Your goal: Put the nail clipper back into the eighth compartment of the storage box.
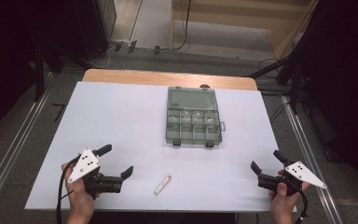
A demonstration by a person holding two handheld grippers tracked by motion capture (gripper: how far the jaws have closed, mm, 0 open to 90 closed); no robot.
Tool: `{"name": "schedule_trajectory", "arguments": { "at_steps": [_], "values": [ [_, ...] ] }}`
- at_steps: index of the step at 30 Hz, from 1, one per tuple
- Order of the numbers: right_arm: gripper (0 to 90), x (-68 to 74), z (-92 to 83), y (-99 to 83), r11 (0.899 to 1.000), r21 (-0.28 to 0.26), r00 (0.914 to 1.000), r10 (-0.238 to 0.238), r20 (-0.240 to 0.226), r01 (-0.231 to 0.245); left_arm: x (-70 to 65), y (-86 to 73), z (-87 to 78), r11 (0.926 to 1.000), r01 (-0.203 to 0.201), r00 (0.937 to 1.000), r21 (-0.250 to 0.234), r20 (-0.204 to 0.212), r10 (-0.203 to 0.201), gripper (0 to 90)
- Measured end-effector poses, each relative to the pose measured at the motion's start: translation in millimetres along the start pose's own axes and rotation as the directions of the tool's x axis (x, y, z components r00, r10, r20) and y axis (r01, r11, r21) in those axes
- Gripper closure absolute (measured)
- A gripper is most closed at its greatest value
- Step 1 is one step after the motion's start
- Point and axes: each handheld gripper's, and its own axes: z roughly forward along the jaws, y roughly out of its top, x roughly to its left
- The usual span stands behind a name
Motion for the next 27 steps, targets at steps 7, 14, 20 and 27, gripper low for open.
{"name": "schedule_trajectory", "arguments": {
  "at_steps": [7, 14, 20, 27],
  "values": [
    [0.0, 0.3, 0.2, 0.0, 1.000, 0.003, 1.0000, -0.001, 0.000, 0.001, -20.6, 5.5, 17.2, 0.9997, -0.012, 0.9974, 0.022, 0.071, 0.010, 0.0],
    [0.0, 0.2, 0.1, -0.1, 1.000, 0.003, 1.0000, 0.002, 0.003, -0.002, -37.2, 8.1, 35.1, 0.9966, -0.010, 0.9916, 0.082, 0.129, -0.001, 0.0],
    [0.0, 0.4, 0.8, 0.0, 1.000, 0.006, 1.0000, -0.001, 0.006, 0.001, -50.8, 9.4, 50.5, 0.9825, -0.010, 0.9940, 0.186, 0.109, -0.010, 9.5],
    [0.0, 0.7, 1.2, -0.1, 1.000, 0.007, 0.9999, -0.001, 0.010, 0.001, -64.3, 5.6, 70.6, 0.9349, -0.010, 0.9910, 0.355, 0.129, -0.038, 17.2]
  ]
}}
